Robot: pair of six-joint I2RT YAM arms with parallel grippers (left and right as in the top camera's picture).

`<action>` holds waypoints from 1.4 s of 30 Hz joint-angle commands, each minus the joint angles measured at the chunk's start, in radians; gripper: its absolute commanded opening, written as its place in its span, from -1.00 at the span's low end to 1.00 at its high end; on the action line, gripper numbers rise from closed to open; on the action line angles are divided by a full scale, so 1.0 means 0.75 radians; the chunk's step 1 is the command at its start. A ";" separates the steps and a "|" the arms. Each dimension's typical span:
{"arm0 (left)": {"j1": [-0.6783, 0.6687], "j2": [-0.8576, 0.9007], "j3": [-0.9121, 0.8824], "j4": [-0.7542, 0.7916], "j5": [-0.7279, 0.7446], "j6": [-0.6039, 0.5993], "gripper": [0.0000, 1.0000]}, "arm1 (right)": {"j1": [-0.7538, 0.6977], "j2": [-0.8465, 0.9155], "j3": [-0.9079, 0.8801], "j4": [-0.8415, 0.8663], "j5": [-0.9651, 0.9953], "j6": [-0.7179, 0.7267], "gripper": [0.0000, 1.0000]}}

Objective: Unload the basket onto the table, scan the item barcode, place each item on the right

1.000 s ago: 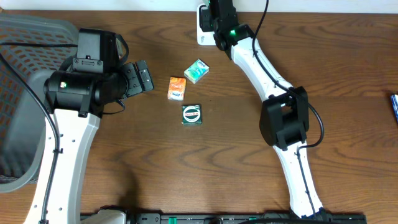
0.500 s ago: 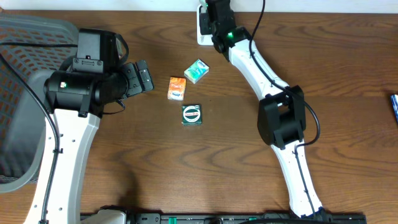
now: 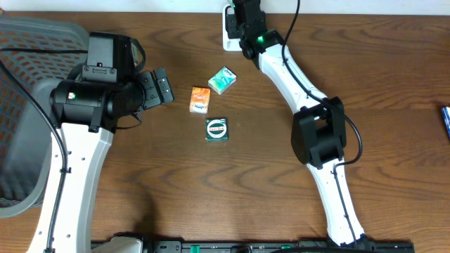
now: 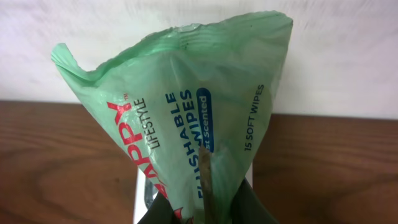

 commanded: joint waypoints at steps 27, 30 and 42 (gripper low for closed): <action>0.006 0.001 0.016 -0.004 -0.008 0.008 0.96 | 0.005 -0.082 0.038 -0.107 0.016 -0.019 -0.98; 0.006 0.001 0.016 -0.004 -0.008 0.008 0.96 | 0.005 -0.129 0.038 -0.123 0.016 -0.019 -0.98; 0.006 0.001 0.016 -0.004 -0.008 0.008 0.96 | 0.009 -0.257 0.038 -0.253 0.016 -0.016 -0.98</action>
